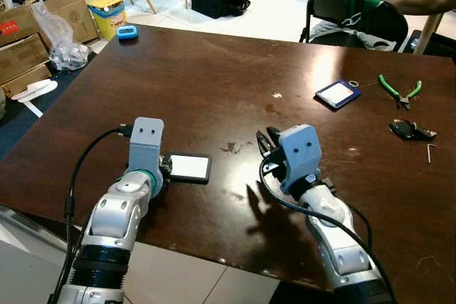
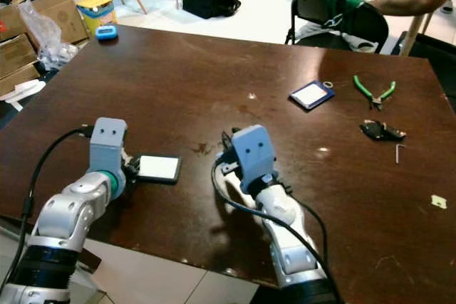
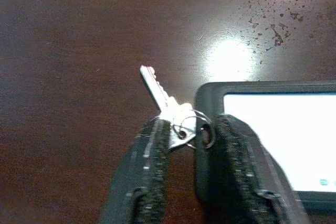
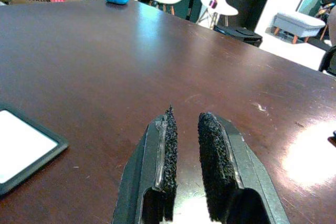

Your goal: Hang keys on a hook

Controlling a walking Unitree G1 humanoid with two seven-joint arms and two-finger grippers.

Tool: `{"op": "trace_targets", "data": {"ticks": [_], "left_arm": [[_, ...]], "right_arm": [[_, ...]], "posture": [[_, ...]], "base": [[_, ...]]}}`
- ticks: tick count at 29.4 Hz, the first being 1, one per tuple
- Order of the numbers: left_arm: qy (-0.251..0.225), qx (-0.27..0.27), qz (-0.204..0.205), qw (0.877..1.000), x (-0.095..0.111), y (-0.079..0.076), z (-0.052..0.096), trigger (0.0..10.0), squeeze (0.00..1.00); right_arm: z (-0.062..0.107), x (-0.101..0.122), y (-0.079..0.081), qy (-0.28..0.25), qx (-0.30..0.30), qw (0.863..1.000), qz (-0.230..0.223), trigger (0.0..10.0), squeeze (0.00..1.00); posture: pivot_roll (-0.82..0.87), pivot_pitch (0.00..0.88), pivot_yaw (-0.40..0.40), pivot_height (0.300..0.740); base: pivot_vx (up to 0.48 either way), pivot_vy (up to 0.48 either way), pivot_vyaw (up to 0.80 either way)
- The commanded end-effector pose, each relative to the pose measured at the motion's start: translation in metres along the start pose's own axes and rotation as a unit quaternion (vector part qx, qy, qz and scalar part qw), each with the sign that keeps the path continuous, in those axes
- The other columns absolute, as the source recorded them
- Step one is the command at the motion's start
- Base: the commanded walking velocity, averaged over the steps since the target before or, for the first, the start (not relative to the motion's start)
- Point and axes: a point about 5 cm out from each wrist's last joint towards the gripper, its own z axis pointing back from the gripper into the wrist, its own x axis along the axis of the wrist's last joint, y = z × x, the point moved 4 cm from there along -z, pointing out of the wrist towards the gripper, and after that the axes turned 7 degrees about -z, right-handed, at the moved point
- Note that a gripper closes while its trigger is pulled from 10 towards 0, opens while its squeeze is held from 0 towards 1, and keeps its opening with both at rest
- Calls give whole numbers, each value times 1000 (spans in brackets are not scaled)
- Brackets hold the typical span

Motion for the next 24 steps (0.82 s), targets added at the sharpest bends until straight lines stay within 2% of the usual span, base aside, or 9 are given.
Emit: {"op": "trace_targets", "data": {"ticks": [1, 16, 20, 21, 23, 24], "left_arm": [[19, 11, -2, 1000, -14, 5, -1, 0, 0], [22, 19, -4, 1000, -17, 9, 1, 0, 0], [-15, 33, -24, 999, -4, 17, 7, 0, 0], [-66, 40, -38, 996, 15, 21, 16, 10000, 0], [-152, 37, -43, 987, 47, 22, 35, 10000, 0], [-152, 37, -43, 987, 47, 22, 35, 10000, 0]], "right_arm": [[2, -4, 3, 7, 5, 1000, -3, 10000, 0], [1, -4, 2, 7, 3, 1000, -3, 10000, 0], [1, -3, 2, 6, 2, 1000, -2, 10000, 0], [2, -2, 2, 4, 2, 1000, -2, 10000, 0], [2, 0, 2, 2, 2, 1000, -3, 10000, 0], [2, 0, 2, 2, 2, 1000, -3, 10000, 0]], "posture": [[-111, 117, 124, 740], [-109, 121, 126, 740], [-111, 122, 128, 740], [-111, 123, 128, 740], [-107, 121, 126, 740], [-107, 121, 126, 740]], "base": [[0, 0, 0], [0, 0, 0], [0, 0, 0], [0, 0, 0], [0, 0, 0], [0, 0, 0]]}}
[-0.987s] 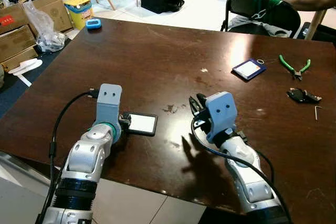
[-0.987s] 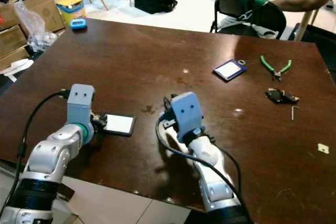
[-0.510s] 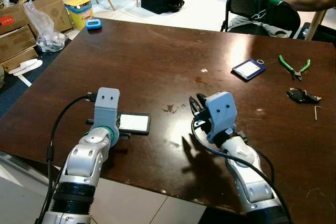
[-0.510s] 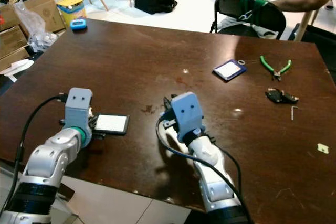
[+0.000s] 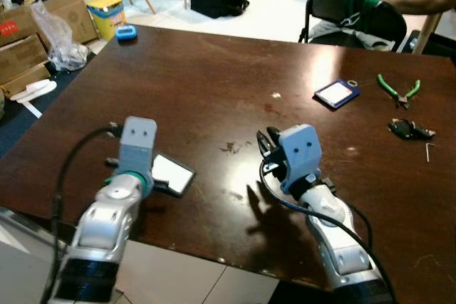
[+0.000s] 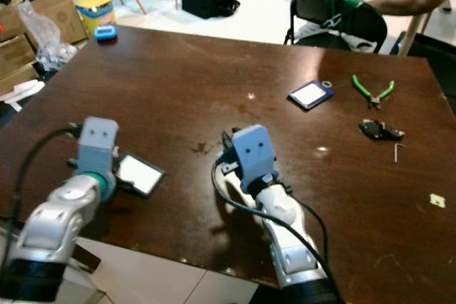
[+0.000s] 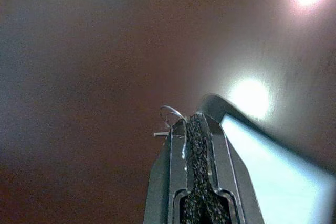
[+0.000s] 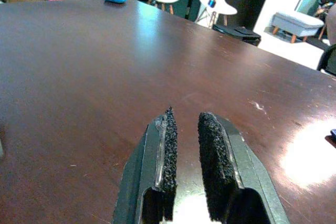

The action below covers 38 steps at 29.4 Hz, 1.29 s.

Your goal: Hang keys on a hook

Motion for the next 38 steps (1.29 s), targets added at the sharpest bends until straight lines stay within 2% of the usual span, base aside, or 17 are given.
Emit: {"op": "trace_targets", "data": {"ticks": [1, 2, 3, 5, 6, 7, 8, 9, 10, 13, 14, 16, 17, 18, 21, 32, 38], "left_arm": [[-66, -5, 6, 998, 26, 2, 11, 10000, 0], [-66, -5, 6, 998, 26, 2, 11, 10000, 0], [-99, -8, 16, 995, 41, 2, 18, 10000, 0], [-99, -8, 16, 995, 41, 2, 18, 10000, 0], [-134, -13, 19, 991, 57, 1, 26, 10000, 0], [-134, -13, 19, 991, 57, 1, 26, 10000, 0], [-162, -16, 14, 987, 69, -1, 32, 10000, 0], [-162, -16, 14, 987, 69, -1, 32, 10000, 0], [-184, -11, -11, 983, 75, -4, 38, 10000, 0], [-184, -11, -11, 983, 75, -4, 38, 10000, 0], [-194, -10, -25, 981, 76, -9, 41, 10000, 0], [-194, -10, -25, 981, 76, -9, 41, 10000, 0], [-186, -8, -16, 982, 69, -12, 41, 10000, 0], [-186, -8, -16, 982, 69, -12, 41, 10000, 0], [-161, 7, 15, 987, 50, -13, 40, 10000, 0], [-140, 31, 19, 990, 38, -4, 37, 10000, 0], [-130, 39, 21, 991, 34, -3, 35, 10000, 0]], "right_arm": [[1, 0, 4, 0, 5, 1000, -5, 10000, 0], [1, 0, 4, 0, 5, 1000, -5, 10000, 0], [1, 2, 5, -3, 7, 1000, -8, 10000, 0], [1, 2, 5, -3, 7, 1000, -8, 10000, 0], [0, 5, 8, -7, 10, 1000, -12, 10000, 0], [0, 5, 8, -7, 10, 1000, -12, 10000, 0], [-1, 7, 10, -10, 9, 1000, -20, 10000, 0], [-1, 7, 10, -10, 9, 1000, -20, 10000, 0], [-2, 10, 10, -12, -2, 999, -40, 10000, 0], [-2, 10, 10, -12, -2, 999, -40, 10000, 0], [-2, 13, 10, -15, -11, 998, -65, 10000, 0], [-2, 13, 10, -15, -11, 998, -65, 10000, 0], [-2, 16, 9, -17, -32, 995, -97, 10000, 0], [-2, 16, 9, -17, -32, 995, -97, 10000, 0], [-3, 16, 10, -4, -79, 988, -136, 10000, 0], [-5, 11, 12, 9, -95, 984, -153, 10000, 0], [-5, 7, 12, 21, -106, 983, -147, 10000, 0]], "posture": [[-104, 120, 125, 740], [-104, 120, 125, 740], [-101, 117, 122, 740], [-101, 117, 122, 740], [-101, 113, 120, 740], [-101, 113, 120, 740], [-104, 108, 120, 740], [-104, 108, 120, 740], [-109, 104, 121, 740], [-109, 104, 121, 740], [-114, 100, 123, 740], [-114, 100, 123, 740], [-129, 91, 121, 740], [-129, 91, 121, 740], [-137, 74, 115, 740], [-133, 55, 110, 740], [-134, 48, 110, 740]], "base": [[0, 0, 0], [0, 0, 0], [0, 0, 0], [0, 0, 0], [0, 0, 0], [0, 0, 0], [0, 0, 0], [0, 0, 0], [0, 0, 0], [0, 0, 0], [0, 0, 0], [0, 0, 0], [0, 0, 0], [0, 0, 0], [0, 0, 0], [0, 0, 0], [-441, 0, 0]]}}
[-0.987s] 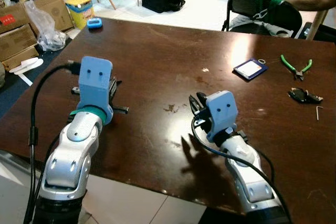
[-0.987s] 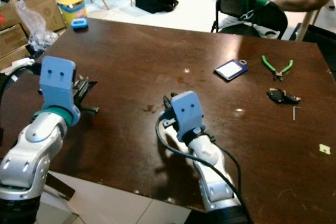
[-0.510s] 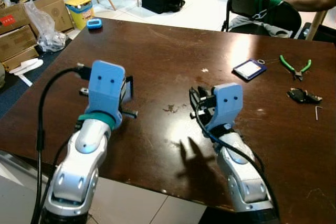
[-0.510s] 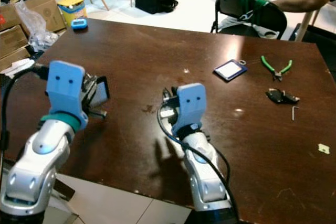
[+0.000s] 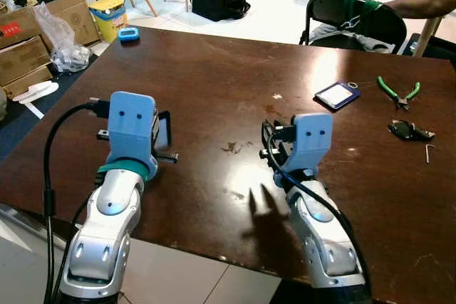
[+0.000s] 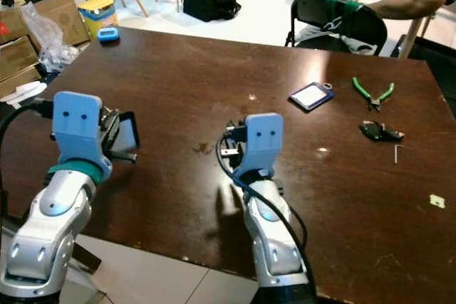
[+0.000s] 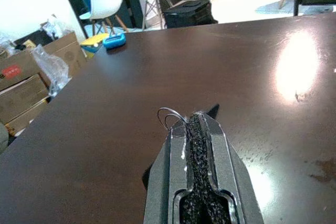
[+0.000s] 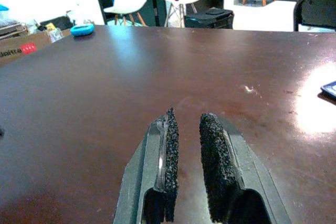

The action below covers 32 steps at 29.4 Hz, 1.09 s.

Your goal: Hang keys on a hook

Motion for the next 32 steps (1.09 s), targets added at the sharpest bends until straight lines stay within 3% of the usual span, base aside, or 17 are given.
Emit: {"op": "trace_targets", "data": {"ticks": [1, 15, 32], "left_arm": [[16, 8, -5, 1000, -9, 2, 0, 10000, 0], [18, 13, -17, 1000, -12, 3, 0, 10000, 0], [17, 13, -21, 1000, -11, 0, -4, 10000, 0]], "right_arm": [[1, -8, -1, 16, -9, 1000, 2, 10000, 0], [2, -5, 2, 13, -14, 1000, 7, 10000, 0], [-5, 3, -7, -2, 1, 998, 68, 10000, 0]], "posture": [[-134, 48, 110, 740], [-125, 58, 116, 740], [-121, 75, 116, 740]], "base": [[-480, 0, 0], [-474, 0, 0], [-459, 0, 0]]}}
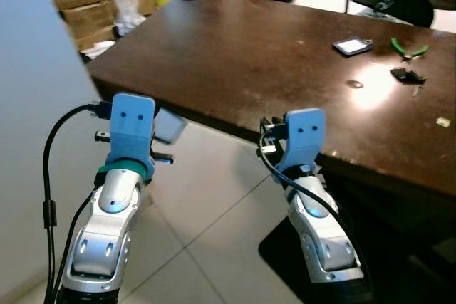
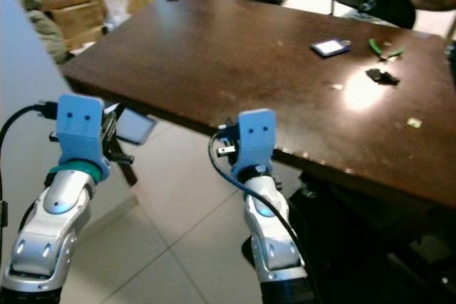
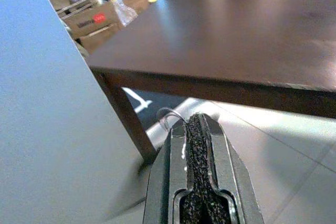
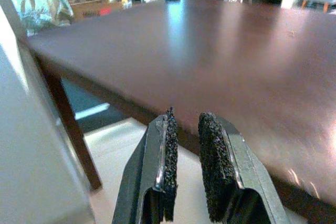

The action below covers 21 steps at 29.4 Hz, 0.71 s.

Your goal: Hang keys on a hook

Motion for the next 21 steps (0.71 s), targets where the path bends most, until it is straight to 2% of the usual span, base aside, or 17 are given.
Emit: {"op": "trace_targets", "data": {"ticks": [1, 7, 17, 21], "left_arm": [[-1, -1, -2, 1000, 0, -1, 1, 10000, 0], [2, -2, -3, 1000, 0, -1, 0, 10000, 0], [17, -38, 19, 999, 2, -13, -2, 10000, 0], [-6, -56, 16, 998, 14, -16, -4, 10000, 0]], "right_arm": [[1, -1, -2, -2, -4, 1000, 2, 10000, 0], [0, 1, 0, -6, 11, 1000, 4, 10000, 0], [-2, 8, 2, -22, 25, 999, 14, 10000, 0], [-5, 19, 0, -39, 24, 999, 18, 10000, 0]], "posture": [[-121, 75, 116, 740], [-118, 74, 117, 740], [-116, 73, 119, 740], [-116, 73, 119, 740]], "base": [[-454, 0, 0], [-75, 0, 0], [0, 0, 800], [0, 0, 800]]}}
